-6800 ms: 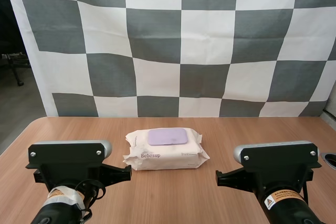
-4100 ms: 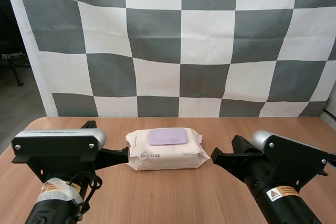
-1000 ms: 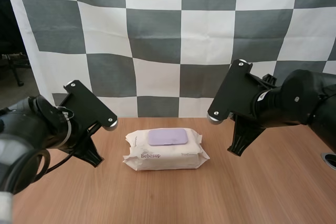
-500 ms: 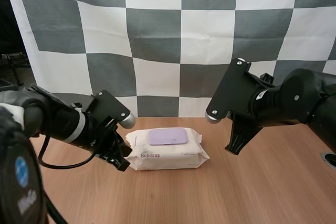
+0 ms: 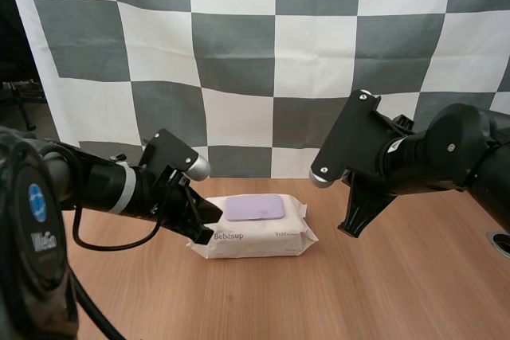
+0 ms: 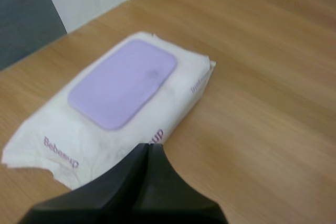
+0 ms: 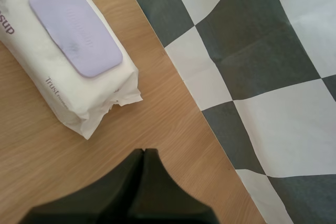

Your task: Open the wet wipes lid

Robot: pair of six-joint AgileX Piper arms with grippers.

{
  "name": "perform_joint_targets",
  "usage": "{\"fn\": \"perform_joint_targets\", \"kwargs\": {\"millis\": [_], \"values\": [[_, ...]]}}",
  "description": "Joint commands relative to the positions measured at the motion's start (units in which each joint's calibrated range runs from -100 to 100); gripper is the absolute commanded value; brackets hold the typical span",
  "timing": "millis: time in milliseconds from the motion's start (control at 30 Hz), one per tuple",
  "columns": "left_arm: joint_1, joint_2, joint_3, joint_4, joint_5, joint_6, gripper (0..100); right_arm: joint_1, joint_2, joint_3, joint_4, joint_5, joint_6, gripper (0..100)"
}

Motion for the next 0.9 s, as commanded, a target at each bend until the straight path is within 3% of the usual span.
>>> {"fn": "perform_joint_targets", "kwargs": {"millis": [0,300,600,867], "values": [[0.01,0.07,2.54,5.20,-13.72,1.51,0,-0.03,0.04,0.07,0.02,-0.22,0.02,0],[0.01,0.76,3.71,2.50,-23.46,3.35,2,-0.03,0.04,0.07,-0.43,-0.41,0.02,0],[0.01,10.39,3.59,-1.07,-26.92,6.50,45,-0.03,0.04,0.07,-0.43,-0.41,0.02,0],[0.01,10.82,3.59,-10.01,-26.07,12.84,48,-0.03,0.04,0.07,0.01,-0.41,0.02,0]]}}
